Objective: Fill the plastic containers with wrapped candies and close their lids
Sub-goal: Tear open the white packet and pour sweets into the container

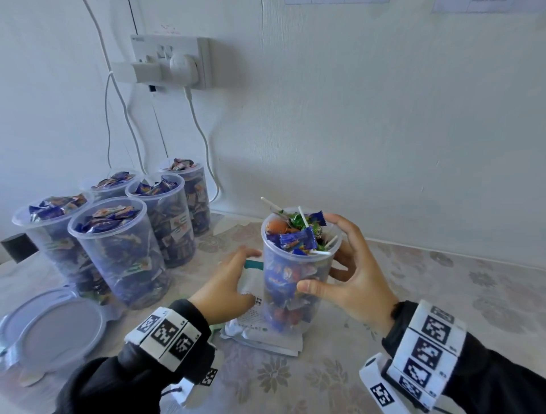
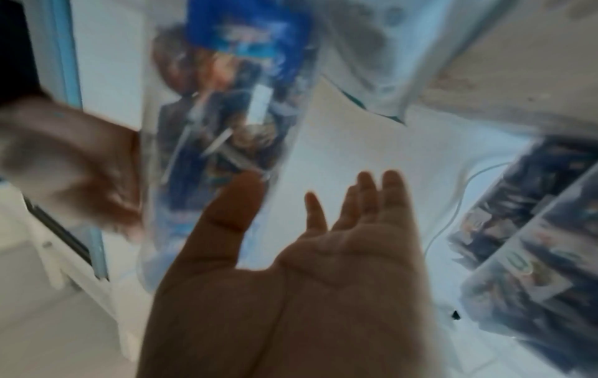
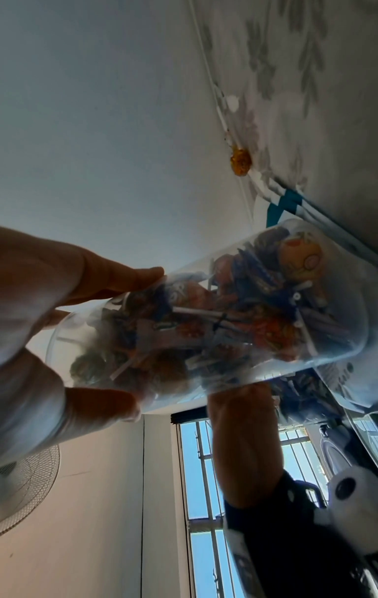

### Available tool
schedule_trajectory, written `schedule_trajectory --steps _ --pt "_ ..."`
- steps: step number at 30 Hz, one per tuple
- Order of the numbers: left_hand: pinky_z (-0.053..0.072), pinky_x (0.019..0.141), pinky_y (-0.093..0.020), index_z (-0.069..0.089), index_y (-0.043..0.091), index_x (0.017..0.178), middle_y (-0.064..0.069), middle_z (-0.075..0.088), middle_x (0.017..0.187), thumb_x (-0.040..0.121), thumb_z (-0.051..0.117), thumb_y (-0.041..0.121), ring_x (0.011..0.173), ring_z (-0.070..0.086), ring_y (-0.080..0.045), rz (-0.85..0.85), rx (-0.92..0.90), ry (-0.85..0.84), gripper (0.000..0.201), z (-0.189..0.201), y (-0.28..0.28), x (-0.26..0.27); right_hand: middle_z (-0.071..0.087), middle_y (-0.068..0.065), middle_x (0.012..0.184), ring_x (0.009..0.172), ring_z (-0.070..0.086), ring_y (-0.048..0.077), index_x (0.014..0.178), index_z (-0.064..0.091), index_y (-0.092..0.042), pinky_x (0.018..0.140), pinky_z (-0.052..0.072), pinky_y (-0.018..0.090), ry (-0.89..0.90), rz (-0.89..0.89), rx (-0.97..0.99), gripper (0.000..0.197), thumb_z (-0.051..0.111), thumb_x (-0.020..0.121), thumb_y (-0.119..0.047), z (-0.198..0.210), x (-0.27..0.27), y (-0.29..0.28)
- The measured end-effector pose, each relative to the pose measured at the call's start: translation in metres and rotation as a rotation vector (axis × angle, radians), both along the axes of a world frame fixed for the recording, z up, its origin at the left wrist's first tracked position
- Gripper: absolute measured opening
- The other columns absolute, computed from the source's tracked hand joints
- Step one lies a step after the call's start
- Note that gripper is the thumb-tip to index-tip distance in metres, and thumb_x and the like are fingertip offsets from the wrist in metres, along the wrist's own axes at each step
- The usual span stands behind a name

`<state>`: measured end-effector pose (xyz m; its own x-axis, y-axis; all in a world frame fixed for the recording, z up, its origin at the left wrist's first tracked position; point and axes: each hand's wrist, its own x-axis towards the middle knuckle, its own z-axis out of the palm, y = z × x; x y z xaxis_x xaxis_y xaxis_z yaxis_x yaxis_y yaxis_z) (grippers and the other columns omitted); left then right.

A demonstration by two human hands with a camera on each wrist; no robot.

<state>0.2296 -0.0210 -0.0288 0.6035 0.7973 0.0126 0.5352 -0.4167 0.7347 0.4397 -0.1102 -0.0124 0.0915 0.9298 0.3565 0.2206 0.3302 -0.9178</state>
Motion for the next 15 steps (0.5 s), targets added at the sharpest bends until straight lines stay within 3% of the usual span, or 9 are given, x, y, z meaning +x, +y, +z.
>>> schedule_trajectory --steps 1,2,5,6,8,10,12,14,15 --pt "0.028 0.101 -0.007 0.028 0.049 0.118 0.02 0.034 0.136 0.064 0.062 0.021 0.131 0.032 -0.01 -0.028 -0.047 -0.143 0.07 0.004 -0.004 0.0 0.063 -0.01 0.121 0.111 0.061 0.012 0.125 0.039 -0.051 0.084 0.052 0.025 -0.002 -0.001 -0.001 0.09 0.088 0.054 -0.025 -0.001 0.0 0.0" --pt "0.028 0.098 -0.005 0.023 0.051 0.124 0.025 0.032 0.136 0.063 0.069 0.03 0.13 0.033 -0.005 -0.059 -0.087 -0.262 0.079 0.006 -0.008 -0.001 0.063 -0.01 0.121 0.112 0.06 0.012 0.125 0.039 -0.051 0.085 0.052 0.025 -0.003 -0.001 -0.001 0.09 0.088 0.054 -0.025 -0.003 0.0 0.001" --pt "0.033 0.107 -0.031 0.017 0.039 0.141 0.014 0.036 0.147 0.061 0.078 0.055 0.132 0.039 -0.008 -0.122 -0.076 -0.502 0.102 0.004 -0.014 0.005 0.063 -0.013 0.12 0.113 0.06 0.009 0.124 0.039 -0.053 0.085 0.051 0.022 0.017 -0.006 -0.029 0.09 0.088 0.053 -0.025 -0.008 -0.001 0.001" --pt "0.035 0.106 -0.033 0.018 0.036 0.141 0.011 0.04 0.145 0.061 0.077 0.06 0.131 0.042 -0.009 -0.111 -0.068 -0.541 0.103 0.004 -0.016 0.007 0.063 -0.015 0.119 0.112 0.06 0.007 0.122 0.039 -0.055 0.085 0.051 0.02 0.023 -0.01 -0.042 0.09 0.087 0.052 -0.027 -0.011 -0.001 0.001" --pt "0.039 0.102 -0.027 0.024 0.037 0.138 0.015 0.048 0.138 0.06 0.073 0.065 0.127 0.046 -0.007 -0.081 -0.064 -0.596 0.096 0.006 -0.022 0.014 0.063 -0.018 0.119 0.113 0.058 0.004 0.121 0.037 -0.059 0.084 0.05 0.017 0.025 -0.017 -0.06 0.091 0.087 0.051 -0.029 -0.014 -0.002 0.0" --pt "0.043 0.094 -0.017 0.031 0.04 0.131 0.022 0.052 0.132 0.063 0.072 0.064 0.123 0.05 -0.003 -0.036 -0.044 -0.633 0.084 0.005 -0.026 0.02 0.058 -0.018 0.125 0.115 0.055 0.0 0.127 0.029 -0.057 0.085 0.047 0.013 -0.002 0.016 -0.085 0.099 0.087 0.054 -0.025 -0.015 0.001 -0.001" --pt "0.044 0.088 -0.013 0.034 0.041 0.128 0.024 0.054 0.128 0.065 0.072 0.059 0.12 0.052 -0.001 0.003 -0.047 -0.676 0.075 0.003 -0.027 0.022 0.049 -0.018 0.136 0.122 0.05 0.0 0.137 0.017 -0.05 0.093 0.044 0.015 -0.034 0.129 -0.143 0.11 0.088 0.061 -0.015 -0.015 0.008 -0.002" --pt "0.045 0.088 -0.015 0.036 0.041 0.127 0.022 0.055 0.128 0.064 0.071 0.062 0.119 0.053 -0.002 0.03 -0.065 -0.71 0.075 0.001 -0.026 0.022 0.047 -0.014 0.139 0.125 0.048 0.003 0.139 0.016 -0.047 0.098 0.045 0.023 -0.017 0.243 -0.203 0.101 0.072 0.068 -0.004 -0.013 0.019 0.002" --pt "0.046 0.089 -0.017 0.036 0.04 0.128 0.02 0.055 0.129 0.063 0.071 0.064 0.119 0.053 -0.004 0.038 -0.068 -0.72 0.077 0.0 -0.026 0.021 0.052 -0.01 0.135 0.122 0.052 0.007 0.137 0.024 -0.044 0.094 0.047 0.026 0.007 0.253 -0.245 0.091 0.061 0.066 -0.001 -0.013 0.026 0.007"
